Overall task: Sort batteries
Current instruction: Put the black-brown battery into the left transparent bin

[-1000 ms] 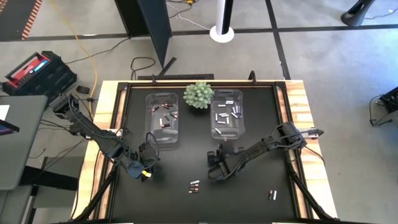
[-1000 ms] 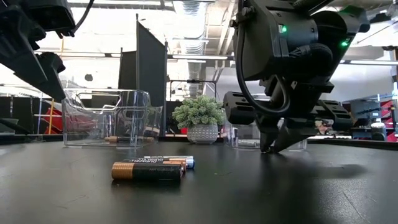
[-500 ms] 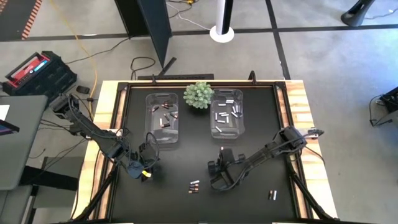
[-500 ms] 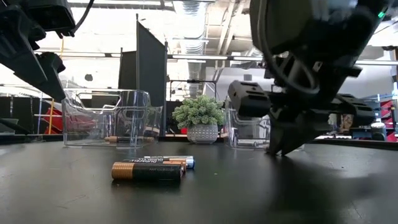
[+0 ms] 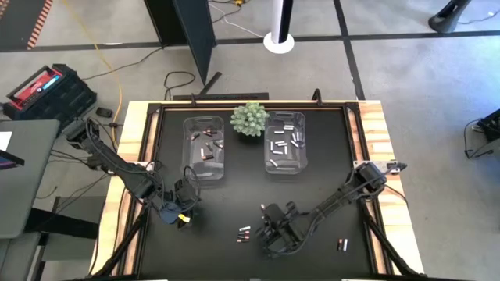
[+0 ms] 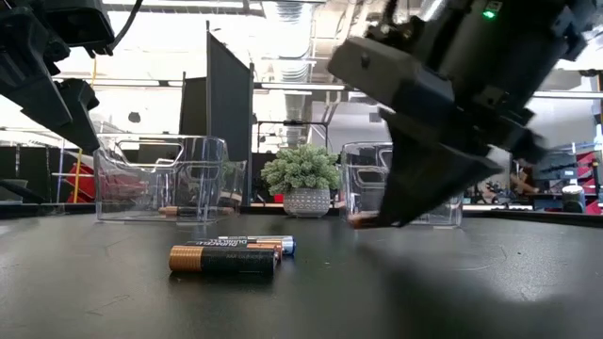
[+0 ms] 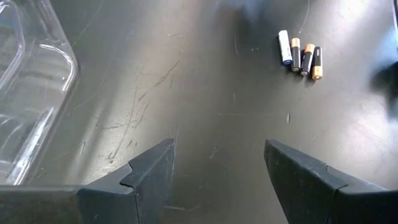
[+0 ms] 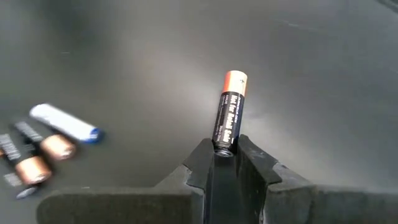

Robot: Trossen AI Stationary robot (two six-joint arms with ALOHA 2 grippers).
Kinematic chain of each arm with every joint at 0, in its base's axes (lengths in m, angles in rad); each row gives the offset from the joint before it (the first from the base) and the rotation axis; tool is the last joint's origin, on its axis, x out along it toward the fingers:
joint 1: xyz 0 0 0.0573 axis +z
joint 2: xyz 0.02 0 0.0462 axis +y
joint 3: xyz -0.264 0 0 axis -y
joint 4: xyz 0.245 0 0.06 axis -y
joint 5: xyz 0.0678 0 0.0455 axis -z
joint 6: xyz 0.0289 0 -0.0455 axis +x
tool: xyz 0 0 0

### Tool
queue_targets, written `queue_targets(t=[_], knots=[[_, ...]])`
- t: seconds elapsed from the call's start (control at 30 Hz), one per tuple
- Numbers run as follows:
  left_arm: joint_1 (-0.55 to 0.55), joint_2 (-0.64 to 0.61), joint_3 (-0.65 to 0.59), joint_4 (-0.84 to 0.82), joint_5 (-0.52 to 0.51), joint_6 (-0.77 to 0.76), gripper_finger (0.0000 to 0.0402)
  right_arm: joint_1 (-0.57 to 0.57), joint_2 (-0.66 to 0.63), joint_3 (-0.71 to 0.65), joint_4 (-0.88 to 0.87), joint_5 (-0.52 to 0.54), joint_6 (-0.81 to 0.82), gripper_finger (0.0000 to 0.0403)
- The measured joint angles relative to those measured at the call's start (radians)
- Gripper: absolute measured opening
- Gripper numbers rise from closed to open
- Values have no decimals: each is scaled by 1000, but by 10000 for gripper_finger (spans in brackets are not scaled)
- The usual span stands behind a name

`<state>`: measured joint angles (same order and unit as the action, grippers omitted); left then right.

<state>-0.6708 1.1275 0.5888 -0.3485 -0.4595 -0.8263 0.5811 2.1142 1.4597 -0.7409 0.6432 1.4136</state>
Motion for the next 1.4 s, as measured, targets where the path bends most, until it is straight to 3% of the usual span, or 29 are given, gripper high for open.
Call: queue_targets(t=[0.37, 0.53, 0.73, 0.9, 1.03, 1.4], knots=[[0, 0, 0, 0, 0, 0, 245, -106, -23, 0, 295, 8, -350, 71], [0, 0, 0, -3, 0, 5, 245, -174, -112, 0, 402, 9, -501, 71], [0, -3, 0, -92, 10, 112, 245, -269, -244, 0, 481, 1, -658, 71], [0, -47, 0, -142, -26, 192, 245, -370, -282, 54, 509, -137, -789, 71], [0, -166, 0, -119, -116, 316, 245, -449, -238, 182, 455, -230, -905, 71], [0, -572, 0, -132, -201, 472, 245, -640, 70, 547, 378, -530, -1179, 71]])
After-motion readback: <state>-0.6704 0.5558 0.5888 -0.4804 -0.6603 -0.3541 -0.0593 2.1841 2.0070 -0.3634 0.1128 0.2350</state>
